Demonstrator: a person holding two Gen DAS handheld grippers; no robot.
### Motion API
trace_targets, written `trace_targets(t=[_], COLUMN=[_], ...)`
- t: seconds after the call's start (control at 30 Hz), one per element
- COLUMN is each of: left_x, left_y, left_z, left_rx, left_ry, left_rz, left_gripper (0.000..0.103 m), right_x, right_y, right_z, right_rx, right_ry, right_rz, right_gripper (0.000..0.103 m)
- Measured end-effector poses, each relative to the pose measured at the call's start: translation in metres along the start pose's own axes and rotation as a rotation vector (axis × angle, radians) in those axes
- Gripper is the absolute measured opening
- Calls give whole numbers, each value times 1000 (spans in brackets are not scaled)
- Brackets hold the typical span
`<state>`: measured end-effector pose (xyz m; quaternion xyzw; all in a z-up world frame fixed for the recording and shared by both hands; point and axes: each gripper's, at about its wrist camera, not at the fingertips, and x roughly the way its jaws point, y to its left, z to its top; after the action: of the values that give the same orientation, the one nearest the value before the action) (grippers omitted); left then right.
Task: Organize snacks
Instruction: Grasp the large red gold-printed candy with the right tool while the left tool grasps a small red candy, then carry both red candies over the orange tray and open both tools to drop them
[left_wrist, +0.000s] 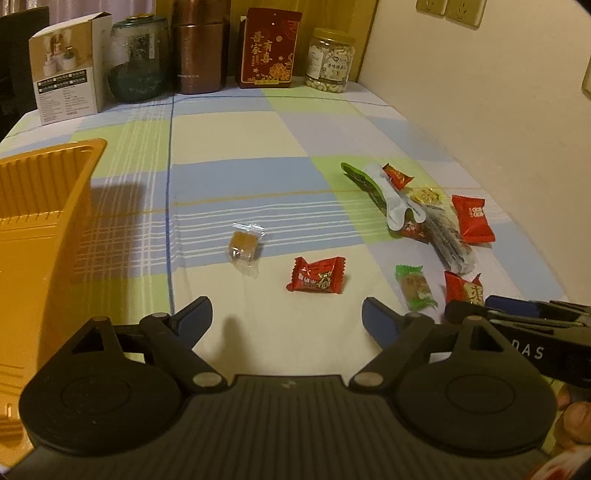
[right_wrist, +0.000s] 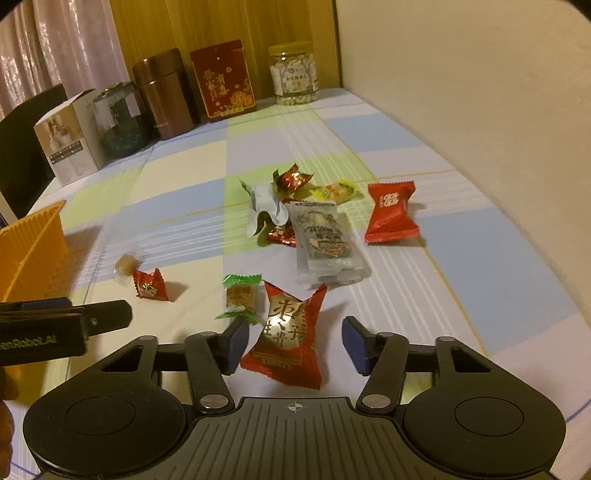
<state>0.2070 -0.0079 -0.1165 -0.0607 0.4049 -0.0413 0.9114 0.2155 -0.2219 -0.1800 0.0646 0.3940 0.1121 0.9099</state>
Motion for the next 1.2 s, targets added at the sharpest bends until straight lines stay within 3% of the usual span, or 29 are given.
trace_targets(t=[0.2,0.3,0.57,0.73,0.83,1.2], left_x=[10,16,30,35,33,-11], left_y=[-6,-10,-18,-20,-20,-11], left_z=[3,4,8,8,8,13], left_rx=[17,30,64,71,78,51], left_ry=[-21,-30,-47,-50,-56,-79], left_rz=[-16,-23,-12,-9,-5,11], left_gripper=[81,74,41,32,21,20], right_x=[6,2,-7,-8,-10,-39], right_y=[0,-3,-12,-17,-18,-2], right_z=[1,2,1,-3,-4,13], right_rx=[-2,10,26,37,38,17], right_ry=[4,-10,-21,-14,-10,-55], right_rz=[-7,-2,-22,-36,-39,-22], right_gripper=[29,26,25,25,25,25])
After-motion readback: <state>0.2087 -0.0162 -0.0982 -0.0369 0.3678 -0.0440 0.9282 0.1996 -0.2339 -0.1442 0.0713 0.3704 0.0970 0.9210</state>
